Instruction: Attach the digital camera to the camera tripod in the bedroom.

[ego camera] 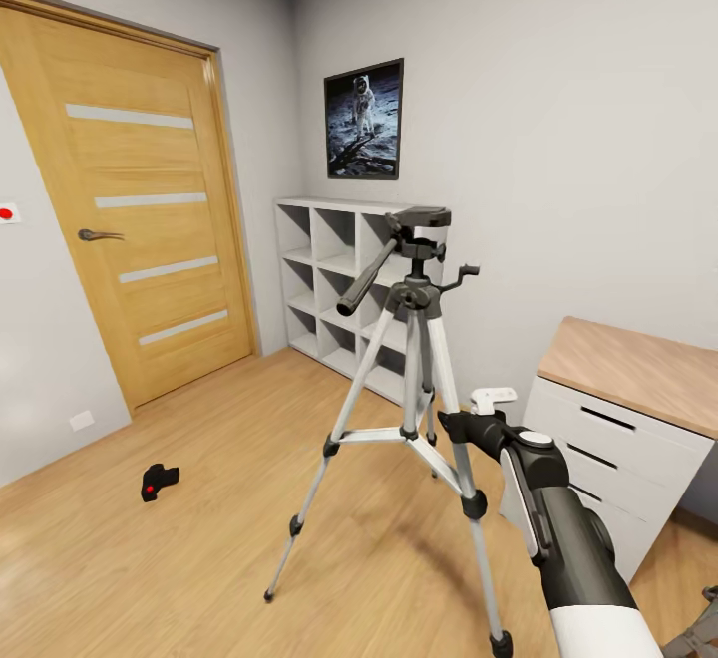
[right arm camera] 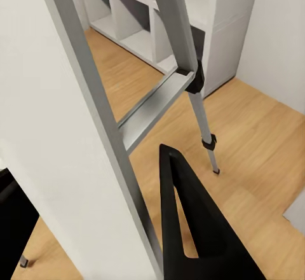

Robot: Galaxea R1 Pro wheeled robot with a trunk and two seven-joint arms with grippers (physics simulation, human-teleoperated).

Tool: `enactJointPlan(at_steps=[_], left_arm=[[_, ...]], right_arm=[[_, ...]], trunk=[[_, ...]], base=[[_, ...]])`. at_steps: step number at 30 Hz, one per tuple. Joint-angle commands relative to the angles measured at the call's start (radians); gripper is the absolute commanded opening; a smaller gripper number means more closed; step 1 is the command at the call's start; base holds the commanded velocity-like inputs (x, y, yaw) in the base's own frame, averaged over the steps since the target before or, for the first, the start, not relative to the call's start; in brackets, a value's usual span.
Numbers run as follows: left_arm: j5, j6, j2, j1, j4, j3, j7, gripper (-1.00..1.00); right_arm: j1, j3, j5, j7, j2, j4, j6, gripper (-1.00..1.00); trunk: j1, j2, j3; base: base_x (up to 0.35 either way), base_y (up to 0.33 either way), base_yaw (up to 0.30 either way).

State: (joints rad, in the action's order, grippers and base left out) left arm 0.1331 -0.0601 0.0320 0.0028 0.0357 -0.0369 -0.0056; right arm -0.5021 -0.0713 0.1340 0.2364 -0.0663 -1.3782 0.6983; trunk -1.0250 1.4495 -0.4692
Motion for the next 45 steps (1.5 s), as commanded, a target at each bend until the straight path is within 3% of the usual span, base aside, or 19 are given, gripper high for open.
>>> enactJointPlan(at_steps=[1,11,17,24,30,45], left_arm=[[0.007,-0.001,0.0,0.0,0.001,-0.003,-0.001,1.0],[0.007,-0.001,0.0,0.0,0.001,-0.003,-0.001,1.0],[0.007,-0.001,0.0,0.0,0.001,-0.003,-0.001,1.0],[0.007,-0.001,0.0,0.0,0.001,-0.004,-0.001,1.0],[0.007,-0.001,0.0,0.0,0.001,-0.003,-0.001,1.0],[0.007,-0.001,0.0,0.0,0.001,-0.003,-0.001,1.0]], right_arm=[[-0.001,-0.003,0.007,0.01,-0.001,-0.001,0.003,-1.0],[-0.001,-0.004,0.006,0.01,-0.001,-0.001,0.001,-1.0],[-0.001,-0.001,0.006,0.009,0.001,0.003,-0.038,-1.0],[-0.001,-0.039,0.008,0.01,0.005,0.116,-0.123,-1.0],[0.0,-0.048,0.009,0.011,0.006,0.144,-0.166,-1.0],[0.0,-0.051,0.007,0.011,0.005,0.153,-0.178,-1.0]], trunk=[[0.0,0.001,-0.001],[0.0,0.001,-0.001],[0.0,0.001,-0.001],[0.0,0.001,-0.001],[0.0,0.001,-0.001],[0.0,0.001,-0.001]], base=[[0.0,0.0,0.0],[0.0,0.0,0.0],[0.0,0.0,0.0],[0.0,0.0,0.0],[0.0,0.0,0.0],[0.0,0.0,0.0]])
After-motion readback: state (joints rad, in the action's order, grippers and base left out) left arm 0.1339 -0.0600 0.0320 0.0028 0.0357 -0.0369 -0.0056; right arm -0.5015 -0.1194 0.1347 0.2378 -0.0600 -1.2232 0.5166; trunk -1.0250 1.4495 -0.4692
